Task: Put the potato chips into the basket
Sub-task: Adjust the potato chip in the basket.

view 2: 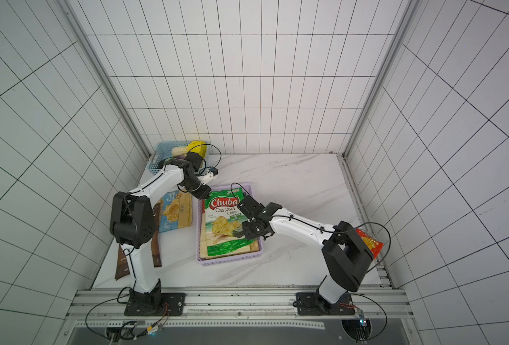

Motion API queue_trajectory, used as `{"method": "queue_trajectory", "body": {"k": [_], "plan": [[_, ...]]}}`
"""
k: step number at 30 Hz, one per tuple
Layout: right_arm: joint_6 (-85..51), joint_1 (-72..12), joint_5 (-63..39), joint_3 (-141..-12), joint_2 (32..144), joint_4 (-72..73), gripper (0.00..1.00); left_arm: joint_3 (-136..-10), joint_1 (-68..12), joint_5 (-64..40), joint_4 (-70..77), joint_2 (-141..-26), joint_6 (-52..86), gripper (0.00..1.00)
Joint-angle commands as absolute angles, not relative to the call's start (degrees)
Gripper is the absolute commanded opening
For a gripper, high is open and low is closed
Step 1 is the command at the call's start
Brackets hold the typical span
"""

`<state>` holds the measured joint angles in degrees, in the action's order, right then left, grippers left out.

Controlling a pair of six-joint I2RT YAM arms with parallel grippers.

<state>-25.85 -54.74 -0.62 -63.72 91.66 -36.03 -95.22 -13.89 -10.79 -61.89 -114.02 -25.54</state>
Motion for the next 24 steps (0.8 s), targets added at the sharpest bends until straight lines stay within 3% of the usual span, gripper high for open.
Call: {"method": "queue_trajectory", "body": {"k": [1, 10, 20, 22, 24], "plan": [[-23.49, -54.78, -1.35, -64.24, 88.35, -40.18, 0.38, -95.86, -13.87, -10.98, -59.50, -112.88, -26.41, 0.00], [-23.50, -54.81, -10.95, -61.77, 84.73, -34.02, 0.40, -98.69, -15.03, -10.23, -58.85, -114.21, -26.49, 0.00], [-27.71, -55.31, -17.14, -56.97, 86.82, -25.59, 0.41, -99.99, -15.16, -10.46, -59.48, -114.19, -25.82, 0.12], [-27.55, -56.25, -17.45, -57.17, 87.01, -25.27, 0.41, -100.45, -14.95, -11.51, -59.50, -113.45, -25.11, 0.22], [-27.00, -56.59, -18.36, -57.56, 86.80, -25.36, 0.42, -100.80, -14.68, -12.88, -59.40, -112.23, -24.36, 0.45]]}}
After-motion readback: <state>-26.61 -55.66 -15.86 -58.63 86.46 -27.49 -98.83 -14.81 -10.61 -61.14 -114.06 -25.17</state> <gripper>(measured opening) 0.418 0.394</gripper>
